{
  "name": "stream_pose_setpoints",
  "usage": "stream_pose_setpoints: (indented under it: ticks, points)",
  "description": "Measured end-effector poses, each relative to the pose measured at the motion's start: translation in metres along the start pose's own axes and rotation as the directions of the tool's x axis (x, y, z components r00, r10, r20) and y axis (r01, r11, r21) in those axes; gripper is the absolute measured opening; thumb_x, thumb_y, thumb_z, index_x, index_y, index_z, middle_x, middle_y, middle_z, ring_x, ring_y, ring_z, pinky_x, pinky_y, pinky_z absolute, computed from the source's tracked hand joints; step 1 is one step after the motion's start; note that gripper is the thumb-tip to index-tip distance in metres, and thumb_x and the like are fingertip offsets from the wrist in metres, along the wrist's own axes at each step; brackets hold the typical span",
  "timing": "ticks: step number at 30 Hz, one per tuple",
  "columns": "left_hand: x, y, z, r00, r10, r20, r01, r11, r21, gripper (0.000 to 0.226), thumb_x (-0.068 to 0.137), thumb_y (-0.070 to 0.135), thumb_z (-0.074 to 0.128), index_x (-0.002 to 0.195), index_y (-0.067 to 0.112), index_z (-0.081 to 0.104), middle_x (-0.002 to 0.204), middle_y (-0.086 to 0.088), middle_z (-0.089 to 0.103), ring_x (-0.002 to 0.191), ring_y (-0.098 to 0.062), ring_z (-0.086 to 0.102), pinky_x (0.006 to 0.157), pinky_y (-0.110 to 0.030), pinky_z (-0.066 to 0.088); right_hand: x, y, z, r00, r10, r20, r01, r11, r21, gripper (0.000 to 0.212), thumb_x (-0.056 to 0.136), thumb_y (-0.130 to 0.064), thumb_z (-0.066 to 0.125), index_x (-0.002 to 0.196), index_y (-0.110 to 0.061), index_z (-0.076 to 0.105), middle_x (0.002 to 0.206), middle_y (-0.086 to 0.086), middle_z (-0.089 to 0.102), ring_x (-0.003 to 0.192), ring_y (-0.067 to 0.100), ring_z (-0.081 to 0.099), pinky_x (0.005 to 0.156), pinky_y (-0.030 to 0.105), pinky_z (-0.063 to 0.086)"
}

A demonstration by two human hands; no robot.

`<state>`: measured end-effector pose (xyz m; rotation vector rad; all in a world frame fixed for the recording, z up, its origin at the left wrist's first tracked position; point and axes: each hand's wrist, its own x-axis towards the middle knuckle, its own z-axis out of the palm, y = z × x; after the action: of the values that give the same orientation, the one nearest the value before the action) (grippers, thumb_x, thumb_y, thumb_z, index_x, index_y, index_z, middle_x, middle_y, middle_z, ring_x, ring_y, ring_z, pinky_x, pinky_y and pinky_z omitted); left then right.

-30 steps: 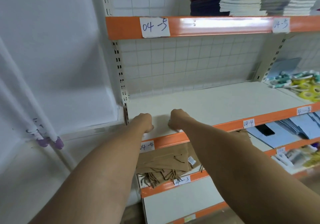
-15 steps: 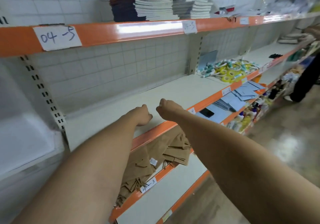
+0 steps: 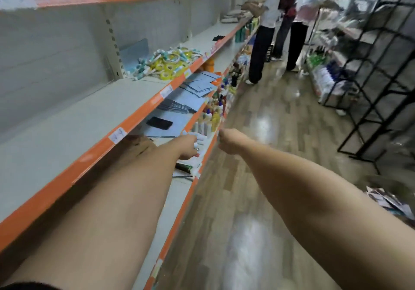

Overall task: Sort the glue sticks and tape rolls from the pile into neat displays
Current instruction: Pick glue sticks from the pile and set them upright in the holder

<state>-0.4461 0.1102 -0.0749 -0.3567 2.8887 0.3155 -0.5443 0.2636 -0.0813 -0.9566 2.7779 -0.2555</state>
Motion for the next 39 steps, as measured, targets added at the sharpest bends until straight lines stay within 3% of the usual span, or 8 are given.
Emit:
stream_pose_setpoints:
  ticks: [3, 9, 13, 17, 21, 27, 33, 39]
  points:
    - [0.026, 0.048, 0.025, 0.995, 0.086, 0.055, -0.087, 0.996, 0.011, 0.024, 0.095, 0.018, 0.048, 0.116, 0.007, 0.055, 0.123, -0.017, 0.059, 0.108, -0.033, 0.055, 0.077, -0.032, 0.039, -0.023, 0.055, 0.011, 0.996, 0.084, 0.004, -0.084, 0.996, 0.003, 0.027, 0.084, -0.022, 0.05, 0.11, -0.017, 0.057, 0.114, 0.012, 0.064, 0.103, 0.033, 0.062, 0.086, 0.038, 0.054]
    - [0.051, 0.114, 0.075, 0.97, 0.218, 0.103, -0.222, 0.975, 0.03, 0.01, 0.089, 0.013, 0.05, 0.092, 0.02, 0.045, 0.117, -0.015, 0.06, 0.105, -0.033, 0.057, 0.068, -0.031, 0.036, -0.06, 0.126, 0.039, 0.972, 0.233, 0.036, -0.234, 0.971, 0.048, 0.027, 0.086, -0.026, 0.049, 0.111, -0.023, 0.058, 0.119, 0.01, 0.062, 0.11, 0.033, 0.059, 0.091, 0.042, 0.051]
    - [0.058, 0.125, 0.106, 0.946, 0.288, 0.149, -0.298, 0.953, 0.049, 0.008, 0.083, 0.014, 0.051, 0.083, 0.02, 0.046, 0.104, -0.011, 0.062, 0.093, -0.031, 0.058, 0.072, -0.036, 0.046, -0.069, 0.14, 0.072, 0.961, 0.264, 0.08, -0.268, 0.963, 0.039, 0.024, 0.09, -0.022, 0.049, 0.113, -0.015, 0.048, 0.118, 0.014, 0.059, 0.107, 0.035, 0.056, 0.076, 0.038, 0.042]
    - [0.064, 0.112, 0.138, 0.935, 0.302, 0.186, -0.311, 0.95, 0.022, 0.01, 0.081, 0.017, 0.053, 0.088, 0.024, 0.051, 0.103, -0.005, 0.063, 0.091, -0.028, 0.059, 0.072, -0.036, 0.05, -0.066, 0.14, 0.105, 0.95, 0.284, 0.128, -0.298, 0.948, 0.109, 0.021, 0.086, -0.019, 0.053, 0.108, -0.019, 0.051, 0.112, 0.008, 0.061, 0.104, 0.032, 0.058, 0.073, 0.036, 0.043]
    - [0.082, 0.085, 0.162, 0.923, 0.292, 0.253, -0.313, 0.948, 0.049, 0.024, 0.084, 0.02, 0.055, 0.108, 0.02, 0.053, 0.111, -0.007, 0.062, 0.099, -0.03, 0.06, 0.07, -0.035, 0.046, -0.048, 0.138, 0.132, 0.922, 0.327, 0.208, -0.357, 0.925, 0.128, 0.018, 0.087, -0.019, 0.053, 0.105, -0.018, 0.053, 0.108, 0.008, 0.063, 0.097, 0.03, 0.06, 0.07, 0.035, 0.043]
    - [0.137, 0.05, 0.16, 0.925, 0.322, 0.201, -0.342, 0.936, 0.076, 0.021, 0.086, 0.016, 0.052, 0.107, 0.019, 0.054, 0.109, -0.006, 0.061, 0.098, -0.029, 0.059, 0.065, -0.033, 0.041, 0.009, 0.124, 0.141, 0.9, 0.37, 0.231, -0.401, 0.91, 0.103, 0.02, 0.088, -0.019, 0.053, 0.107, -0.019, 0.055, 0.108, 0.009, 0.063, 0.095, 0.03, 0.06, 0.071, 0.037, 0.046]
    - [0.186, 0.038, 0.141, 0.919, 0.384, 0.088, -0.392, 0.914, 0.104, 0.009, 0.088, 0.017, 0.052, 0.093, 0.023, 0.047, 0.1, -0.003, 0.059, 0.086, -0.025, 0.057, 0.064, -0.034, 0.033, 0.062, 0.113, 0.128, 0.908, 0.405, 0.107, -0.418, 0.891, 0.178, 0.025, 0.084, -0.013, 0.054, 0.107, -0.021, 0.062, 0.105, 0.005, 0.064, 0.096, 0.028, 0.06, 0.074, 0.036, 0.047]
    - [0.233, 0.035, 0.117, 0.879, 0.475, 0.045, -0.478, 0.875, 0.077, 0.014, 0.09, 0.019, 0.052, 0.104, 0.02, 0.055, 0.099, -0.003, 0.058, 0.089, -0.026, 0.057, 0.064, -0.033, 0.033, 0.085, 0.13, 0.114, 0.899, 0.437, 0.008, -0.43, 0.883, 0.189, 0.029, 0.086, -0.017, 0.059, 0.115, -0.021, 0.06, 0.11, 0.003, 0.063, 0.103, 0.026, 0.058, 0.082, 0.04, 0.048]
